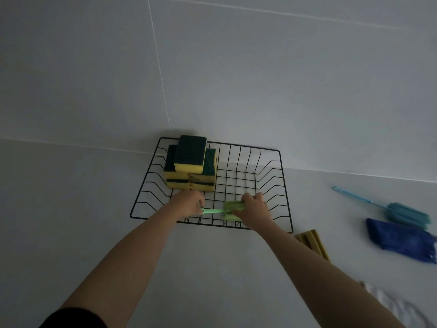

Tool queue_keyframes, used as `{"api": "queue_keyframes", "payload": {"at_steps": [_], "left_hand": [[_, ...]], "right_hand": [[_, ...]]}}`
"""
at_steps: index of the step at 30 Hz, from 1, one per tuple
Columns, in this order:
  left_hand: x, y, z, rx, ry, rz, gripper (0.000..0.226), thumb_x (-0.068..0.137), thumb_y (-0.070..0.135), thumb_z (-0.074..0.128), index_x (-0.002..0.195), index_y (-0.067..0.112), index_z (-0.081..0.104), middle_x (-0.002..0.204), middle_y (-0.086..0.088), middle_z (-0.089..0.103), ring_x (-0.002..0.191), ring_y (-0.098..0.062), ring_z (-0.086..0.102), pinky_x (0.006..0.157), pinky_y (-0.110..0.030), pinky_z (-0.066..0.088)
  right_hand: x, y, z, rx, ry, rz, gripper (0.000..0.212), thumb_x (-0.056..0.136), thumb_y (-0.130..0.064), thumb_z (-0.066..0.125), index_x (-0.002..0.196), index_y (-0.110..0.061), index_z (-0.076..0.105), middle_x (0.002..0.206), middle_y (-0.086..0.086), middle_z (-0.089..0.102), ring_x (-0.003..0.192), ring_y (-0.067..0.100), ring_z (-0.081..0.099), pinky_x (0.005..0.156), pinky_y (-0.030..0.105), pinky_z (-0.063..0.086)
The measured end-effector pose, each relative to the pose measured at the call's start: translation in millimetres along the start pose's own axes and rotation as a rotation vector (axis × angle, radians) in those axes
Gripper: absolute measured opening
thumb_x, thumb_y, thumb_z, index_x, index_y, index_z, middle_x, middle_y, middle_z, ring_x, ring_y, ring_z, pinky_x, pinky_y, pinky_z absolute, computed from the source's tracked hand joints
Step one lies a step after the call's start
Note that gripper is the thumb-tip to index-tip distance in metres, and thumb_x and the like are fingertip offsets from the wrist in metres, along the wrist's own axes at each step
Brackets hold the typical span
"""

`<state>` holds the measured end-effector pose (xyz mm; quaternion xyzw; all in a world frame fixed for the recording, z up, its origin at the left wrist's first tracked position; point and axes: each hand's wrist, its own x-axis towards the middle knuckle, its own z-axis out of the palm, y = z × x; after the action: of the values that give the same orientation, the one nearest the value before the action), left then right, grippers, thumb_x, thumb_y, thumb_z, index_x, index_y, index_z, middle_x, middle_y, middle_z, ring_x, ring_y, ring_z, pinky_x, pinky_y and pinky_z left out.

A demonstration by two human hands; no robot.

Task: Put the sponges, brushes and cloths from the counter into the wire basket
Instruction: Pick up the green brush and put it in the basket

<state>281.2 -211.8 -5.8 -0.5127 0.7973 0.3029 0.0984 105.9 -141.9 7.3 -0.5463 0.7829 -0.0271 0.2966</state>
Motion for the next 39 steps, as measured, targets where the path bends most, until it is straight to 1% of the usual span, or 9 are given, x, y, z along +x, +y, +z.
{"api": "queue_keyframes", "payload": {"at_steps": [6, 10, 15, 17, 18, 20, 22, 29, 39], "left_hand": [[2, 11, 4, -0.034, -0.067, -0.006, 0.027, 0.087, 0.012, 0.059, 0.113, 0.007, 0.062, 0.120, -0.012, 0.061, 0.107, -0.025, 0.057, 0.087, -0.032, 0.046], [1, 20, 4, -0.021, -0.099, -0.007, 0.025, 0.091, 0.019, 0.052, 0.112, 0.009, 0.061, 0.118, -0.011, 0.060, 0.096, -0.023, 0.055, 0.060, -0.021, 0.039], [-5, 30, 2, 0.029, -0.124, -0.039, 0.028, 0.093, 0.026, 0.047, 0.102, 0.004, 0.061, 0.076, -0.002, 0.054, 0.066, -0.013, 0.045, 0.050, -0.023, 0.027], [-9, 36, 1, 0.050, -0.138, -0.039, 0.029, 0.094, 0.028, 0.044, 0.104, 0.006, 0.059, 0.086, -0.008, 0.060, 0.075, -0.017, 0.050, 0.056, -0.025, 0.033], [-11, 38, 1, 0.057, -0.140, -0.039, 0.031, 0.095, 0.029, 0.043, 0.113, 0.007, 0.055, 0.107, -0.014, 0.062, 0.090, -0.021, 0.055, 0.066, -0.027, 0.041], [-15, 42, 2, 0.048, -0.108, -0.046, 0.050, 0.096, 0.033, 0.041, 0.141, 0.016, 0.030, 0.141, -0.015, 0.045, 0.122, -0.026, 0.048, 0.097, -0.035, 0.043], [-20, 49, 3, 0.042, -0.049, -0.028, 0.061, 0.095, 0.037, 0.040, 0.147, 0.024, 0.009, 0.151, -0.012, 0.031, 0.134, -0.028, 0.037, 0.109, -0.042, 0.036], [-37, 105, 10, 0.187, 0.219, 0.069, 0.072, 0.091, 0.050, 0.040, 0.146, 0.032, -0.004, 0.158, -0.010, 0.004, 0.145, -0.029, 0.007, 0.116, -0.054, 0.018], [-38, 195, 60, 0.377, 0.118, 0.247, 0.090, 0.084, 0.053, 0.053, 0.145, 0.032, -0.009, 0.158, -0.010, -0.009, 0.146, -0.028, -0.008, 0.117, -0.052, 0.005]], "right_hand": [[-2, 6, -3, -0.061, -0.065, 0.019, 0.044, 0.087, -0.037, 0.055, 0.124, -0.015, 0.043, 0.134, 0.016, 0.035, 0.117, 0.036, 0.046, 0.096, 0.045, 0.047], [-5, 6, -9, -0.085, -0.058, 0.007, 0.056, 0.089, -0.045, 0.047, 0.138, -0.021, 0.031, 0.145, 0.015, 0.030, 0.132, 0.036, 0.032, 0.102, 0.047, 0.039], [-16, 12, -20, -0.100, -0.065, -0.044, 0.068, 0.090, -0.052, 0.041, 0.146, -0.032, 0.007, 0.157, 0.015, 0.001, 0.144, 0.038, 0.005, 0.112, 0.053, 0.023], [-22, 16, -25, -0.127, -0.063, -0.091, 0.073, 0.090, -0.055, 0.038, 0.146, -0.033, -0.004, 0.157, 0.016, -0.010, 0.144, 0.037, -0.006, 0.115, 0.053, 0.012], [-25, 18, -27, -0.141, -0.059, -0.114, 0.075, 0.090, -0.056, 0.036, 0.145, -0.032, -0.009, 0.156, 0.016, -0.015, 0.144, 0.037, -0.009, 0.116, 0.053, 0.008], [-31, 25, -32, -0.158, -0.042, -0.150, 0.077, 0.091, -0.057, 0.033, 0.144, -0.031, -0.017, 0.154, 0.014, -0.022, 0.143, 0.036, -0.015, 0.116, 0.052, 0.002], [-39, 33, -36, -0.169, -0.008, -0.174, 0.079, 0.091, -0.058, 0.031, 0.142, -0.030, -0.022, 0.153, 0.013, -0.026, 0.143, 0.034, -0.018, 0.118, 0.051, -0.001], [-66, 78, -52, -0.183, 0.120, -0.166, 0.081, 0.090, -0.061, 0.025, 0.139, -0.024, -0.029, 0.152, 0.010, -0.029, 0.142, 0.031, -0.021, 0.117, 0.049, -0.005], [-108, 178, -51, -0.116, 0.125, -0.008, 0.079, 0.091, -0.059, 0.029, 0.141, -0.029, -0.024, 0.154, 0.006, -0.027, 0.143, 0.029, -0.020, 0.117, 0.049, -0.007]]}}
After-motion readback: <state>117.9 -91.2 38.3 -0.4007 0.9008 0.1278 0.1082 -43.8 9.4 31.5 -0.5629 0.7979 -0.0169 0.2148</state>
